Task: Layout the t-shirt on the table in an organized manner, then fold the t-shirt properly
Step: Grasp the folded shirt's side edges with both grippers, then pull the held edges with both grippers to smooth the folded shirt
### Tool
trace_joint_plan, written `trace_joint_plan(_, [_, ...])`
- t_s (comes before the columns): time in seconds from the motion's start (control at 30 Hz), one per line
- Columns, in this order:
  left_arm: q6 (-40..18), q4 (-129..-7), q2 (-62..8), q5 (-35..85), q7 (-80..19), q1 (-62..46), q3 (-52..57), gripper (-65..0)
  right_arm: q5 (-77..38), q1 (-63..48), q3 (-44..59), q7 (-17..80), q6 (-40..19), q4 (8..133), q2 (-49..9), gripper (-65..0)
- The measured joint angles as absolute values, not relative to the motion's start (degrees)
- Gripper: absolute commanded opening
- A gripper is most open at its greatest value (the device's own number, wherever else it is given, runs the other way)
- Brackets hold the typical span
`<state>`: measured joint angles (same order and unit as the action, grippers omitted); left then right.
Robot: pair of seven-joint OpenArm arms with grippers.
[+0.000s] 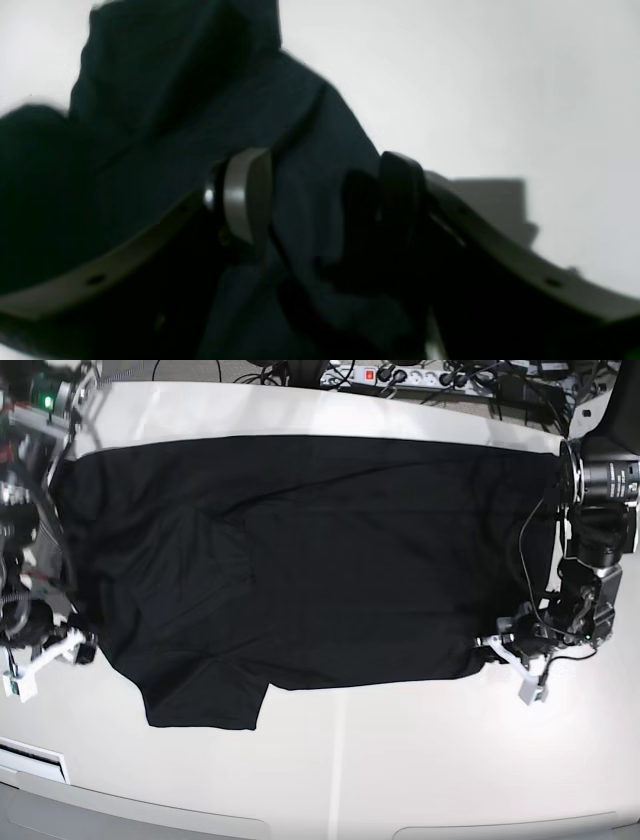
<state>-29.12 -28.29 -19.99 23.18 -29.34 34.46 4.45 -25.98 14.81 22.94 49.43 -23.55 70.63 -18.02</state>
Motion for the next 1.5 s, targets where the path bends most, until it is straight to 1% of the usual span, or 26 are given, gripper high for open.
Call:
trace_joint_plan(0.17, [-29.6,-28.6,-20.2,25.3,-27.8,32.0,4.5,-65.0,-22.1,24.2,22.6,45.2,-23.8,52.6,-18.1,-29.0])
trace_joint_plan(0.27, [-30.1,-28.8,-20.2,26.7,-27.0,30.6,4.5,-65.0,-18.5,27.1,22.6,40.0,-20.7,43.2,-18.1,-29.0])
trace_joint_plan(0.33, [-30.4,-28.9,-20.2,28.4,-27.0,29.8,4.5,-65.0,-16.9,27.6,22.6,37.2,-17.8,39.6,-18.0,-29.0])
trace_joint_plan(0.43, [-31.2,-28.9,-20.2,29.6,-27.5,29.0,4.6,-65.0,-16.4,27.5,22.6,34.0,-17.1,36.7,-18.1,-29.0])
trace_joint_plan(0.57, [-34.4,-29.1,-20.6,30.6,-27.9,27.9,4.6,-65.0,-16.0,27.3,22.6,31.0,-17.1,36.0,-17.4,-29.0])
trace_joint_plan(0.77, [-34.8,-29.1,-20.7,32.0,-27.9,27.1,4.6,-65.0,-14.8,26.4,22.6,29.5,-18.1,36.0,-15.0,-29.0])
trace_joint_plan(0.8, [-34.8,-29.1,-20.7,32.0,-27.9,27.1,4.6,-65.0,-14.5,26.2,22.6,28.9,-16.7,36.0,-14.5,-29.0])
trace_joint_plan(0.83, [-34.8,-29.1,-20.6,32.0,-27.9,27.1,4.6,-65.0,-13.7,26.0,22.6,28.8,-16.7,36.1,-14.4,-29.1])
trace_joint_plan(0.87, [-34.8,-29.1,-20.6,32.0,-28.0,27.1,4.6,-65.0,-13.3,25.4,22.6,28.8,-16.7,36.3,-14.4,-30.3])
trace_joint_plan(0.9, [-34.8,-29.1,-20.7,32.0,-28.1,27.1,4.6,-65.0,-13.0,24.6,22.6,28.4,-16.9,36.4,-14.4,-33.5])
trace_joint_plan(0.93, [-34.8,-29.1,-20.7,32.0,-28.3,27.1,4.6,-65.0,-13.0,23.4,22.6,26.7,-18.2,36.4,-14.5,-38.6])
trace_joint_plan(1.0, [-34.8,-29.1,-20.7,32.0,-28.3,27.1,4.6,-65.0,-12.6,21.4,22.7,23.5,-19.4,36.7,-14.7,-51.9])
trace_joint_plan(1.03, [-34.8,-29.1,-20.7,32.0,-28.3,27.1,4.6,-65.0,-11.8,20.7,22.7,22.9,-19.6,36.8,-14.9,-58.5])
trace_joint_plan(1.07, [-34.8,-29.1,-20.6,32.0,-28.3,27.1,4.6,-65.0,-11.3,20.1,22.8,22.6,-19.9,37.0,-15.2,-63.7])
trace_joint_plan(1.1, [-34.9,-29.1,-20.7,32.0,-28.3,27.1,4.6,-65.0,-11.4,19.4,22.8,22.5,-20.4,37.2,-15.2,-65.0])
trace_joint_plan(1.2, [-36.1,-29.1,-20.7,32.0,-28.4,27.2,4.6,-65.0,-12.0,17.4,22.8,22.3,-21.7,38.9,-15.3,-65.0])
trace_joint_plan(1.43, [-37.3,-29.1,-20.7,32.2,-30.5,27.8,4.6,-65.0,-13.4,11.8,22.8,32.0,-21.8,48.7,-15.5,-65.0])
trace_joint_plan(1.5, [-38.7,-29.1,-20.7,32.2,-31.1,27.8,4.6,-65.0,-13.4,9.4,22.7,33.4,-21.1,52.1,-15.5,-65.0])
